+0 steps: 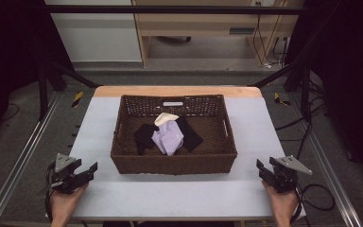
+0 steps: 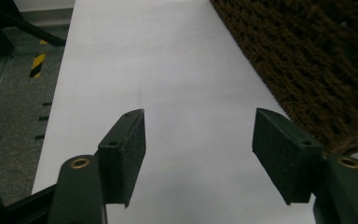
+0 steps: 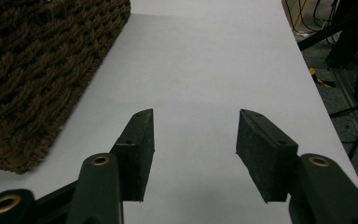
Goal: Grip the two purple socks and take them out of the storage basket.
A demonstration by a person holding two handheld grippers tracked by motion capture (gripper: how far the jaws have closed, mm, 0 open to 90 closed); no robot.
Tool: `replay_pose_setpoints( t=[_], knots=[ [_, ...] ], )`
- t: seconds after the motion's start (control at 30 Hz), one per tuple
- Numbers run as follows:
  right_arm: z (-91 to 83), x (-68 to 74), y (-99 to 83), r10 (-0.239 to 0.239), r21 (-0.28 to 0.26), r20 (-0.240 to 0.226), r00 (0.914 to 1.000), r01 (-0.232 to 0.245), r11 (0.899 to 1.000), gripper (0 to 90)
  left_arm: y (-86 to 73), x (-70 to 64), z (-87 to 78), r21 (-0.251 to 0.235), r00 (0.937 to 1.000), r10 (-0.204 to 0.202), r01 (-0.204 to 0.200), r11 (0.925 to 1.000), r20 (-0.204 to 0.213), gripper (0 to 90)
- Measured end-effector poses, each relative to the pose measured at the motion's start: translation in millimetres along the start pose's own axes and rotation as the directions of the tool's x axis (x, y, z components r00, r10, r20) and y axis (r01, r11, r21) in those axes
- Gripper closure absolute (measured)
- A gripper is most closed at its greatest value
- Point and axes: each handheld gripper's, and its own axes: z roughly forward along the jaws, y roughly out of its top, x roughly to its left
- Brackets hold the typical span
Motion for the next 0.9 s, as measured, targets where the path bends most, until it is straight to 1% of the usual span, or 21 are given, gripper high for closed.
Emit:
replay_pose_setpoints(
  t=[0.07, 0.1, 0.13, 0.17, 0.2, 0.27, 0.37, 0.4, 0.5, 0.53, 0.63, 0.7, 0.73, 0.83, 0.9],
  knots=[
    [-0.5, 0.7, -0.1, 0.004, 0.003, -0.011, 0.9999, -0.004, 1.000, 46.8, 2.6, -2.6, -4.9, -0.029, 1.0000, -0.003, 0.003, 0.9996, 0.004, 34.7],
    [-0.6, 1.7, -0.3, -0.006, 0.006, -0.015, 0.9999, 0.007, 1.000, 46.8, 2.6, -2.6, -4.9, -0.029, 1.0000, -0.003, 0.003, 0.9996, 0.004, 34.7],
    [-0.7, 3.2, -0.4, -0.015, 0.007, -0.015, 0.9998, 0.015, 1.000, 46.8, 4.3, -4.2, -8.6, -0.051, 0.9999, -0.009, 0.009, 0.9987, 0.007, 34.6],
    [-0.9, 4.0, -0.4, -0.027, 0.008, -0.016, 0.9995, 0.027, 1.000, 46.8, 4.3, -4.2, -8.6, -0.051, 0.9999, -0.009, 0.009, 0.9987, 0.007, 34.6],
    [-1.7, 5.8, -0.1, -0.040, 0.010, -0.011, 0.9991, 0.040, 0.999, 46.7, 5.9, -5.1, -12.4, -0.069, 0.9997, -0.021, 0.022, 0.9974, 0.015, 34.5],
    [-2.9, 8.0, 0.1, -0.048, 0.000, -0.015, 0.9987, 0.048, 0.999, 46.7, 8.0, -6.3, -16.2, -0.083, 0.9989, -0.035, 0.038, 0.9958, 0.032, 34.1],
    [-4.3, 11.2, 1.0, -0.053, -0.010, -0.022, 0.9983, 0.053, 0.999, 46.5, 11.3, -9.0, -20.4, -0.098, 0.9989, -0.030, 0.033, 0.9946, 0.036, 33.9],
    [-4.1, 12.3, 1.1, -0.053, -0.010, -0.030, 0.9981, 0.053, 0.999, 46.5, 12.6, -10.1, -21.4, -0.106, 0.9988, -0.032, 0.036, 0.9937, 0.036, 33.8],
    [-3.2, 14.2, 0.9, -0.064, 0.000, -0.033, 0.9974, 0.064, 0.998, 46.1, 16.4, -12.1, -23.9, -0.115, 0.9985, -0.030, 0.035, 0.9927, 0.046, 33.5],
    [-3.2, 14.2, 0.9, -0.064, 0.000, -0.033, 0.9974, 0.064, 0.998, 46.1, 16.4, -12.1, -23.9, -0.115, 0.9985, -0.030, 0.035, 0.9927, 0.046, 33.2],
    [-2.8, 14.5, 1.3, -0.065, -0.003, -0.038, 0.9972, 0.065, 0.998, 44.8, 21.3, -13.8, -27.3, -0.140, 0.9975, -0.038, 0.046, 0.9890, 0.060, 33.1],
    [-2.3, 14.3, 1.4, -0.061, 0.002, -0.037, 0.9975, 0.061, 0.998, 44.2, 22.1, -13.8, -28.2, -0.144, 0.9973, -0.038, 0.047, 0.9885, 0.062, 33.1],
    [-1.7, 13.8, 1.2, -0.058, 0.005, -0.035, 0.9977, 0.058, 0.998, 44.1, 23.9, -14.4, -31.7, -0.160, 0.9968, -0.042, 0.053, 0.9857, 0.068, 33.1],
    [-2.2, 13.7, 0.8, -0.056, 0.003, -0.035, 0.9978, 0.056, 0.998, 44.1, 26.8, -15.2, -35.9, -0.177, 0.9961, -0.038, 0.052, 0.9829, 0.080, 33.0],
    [-2.5, 14.1, 0.8, -0.054, 0.001, -0.038, 0.9978, 0.054, 0.999, 44.2, 29.3, -16.9, -39.2, -0.187, 0.9951, -0.042, 0.058, 0.9806, 0.090, 32.9]
  ],
)
